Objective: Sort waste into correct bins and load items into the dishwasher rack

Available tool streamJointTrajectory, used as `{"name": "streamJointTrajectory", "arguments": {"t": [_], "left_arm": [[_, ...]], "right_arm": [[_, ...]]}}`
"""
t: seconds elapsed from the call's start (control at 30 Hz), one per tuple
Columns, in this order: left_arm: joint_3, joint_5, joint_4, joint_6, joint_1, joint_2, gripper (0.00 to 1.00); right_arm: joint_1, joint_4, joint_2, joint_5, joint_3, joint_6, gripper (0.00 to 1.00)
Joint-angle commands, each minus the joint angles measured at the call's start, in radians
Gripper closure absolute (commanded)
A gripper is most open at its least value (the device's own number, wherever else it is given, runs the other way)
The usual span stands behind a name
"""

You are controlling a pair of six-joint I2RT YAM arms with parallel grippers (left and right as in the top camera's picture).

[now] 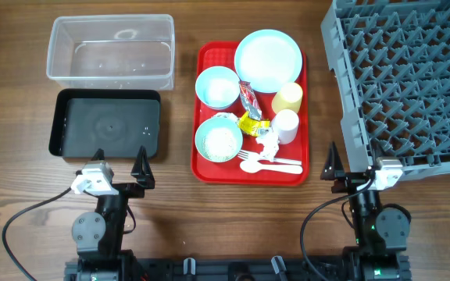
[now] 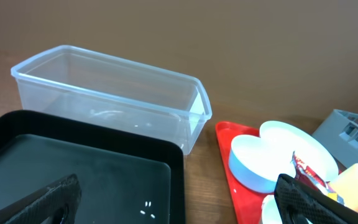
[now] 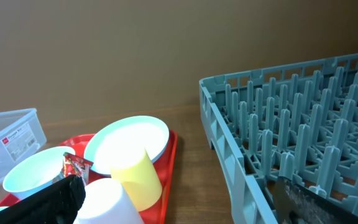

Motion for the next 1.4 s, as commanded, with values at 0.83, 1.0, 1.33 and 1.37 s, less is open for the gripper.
{"name": "streamJointTrajectory", "arguments": {"t": [0.83,1.0,1.33,1.37], "left_arm": [[1.08,0.14,-0.562,0.138,-0.13,1.032,0.0],[1.459,0.152,-0.89,0.156,-0.279,1.422,0.0],[1.514,0.291,-0.902,0.157,-0.445,1.773,0.0],[1.514,0.259,-0.909,0.157,-0.475,1.791,0.0]], "right_arm": [[-0.004,-0.149,0.599,-0.092,0.601,0.051,0.0],[-0.004,-0.219,0.79,-0.092,0.69,0.066,0.0],[-0.004,-0.268,0.881,-0.03,0.69,0.059,0.0],[-0.004,-0.276,0.881,-0.013,0.69,0.059,0.0]]}}
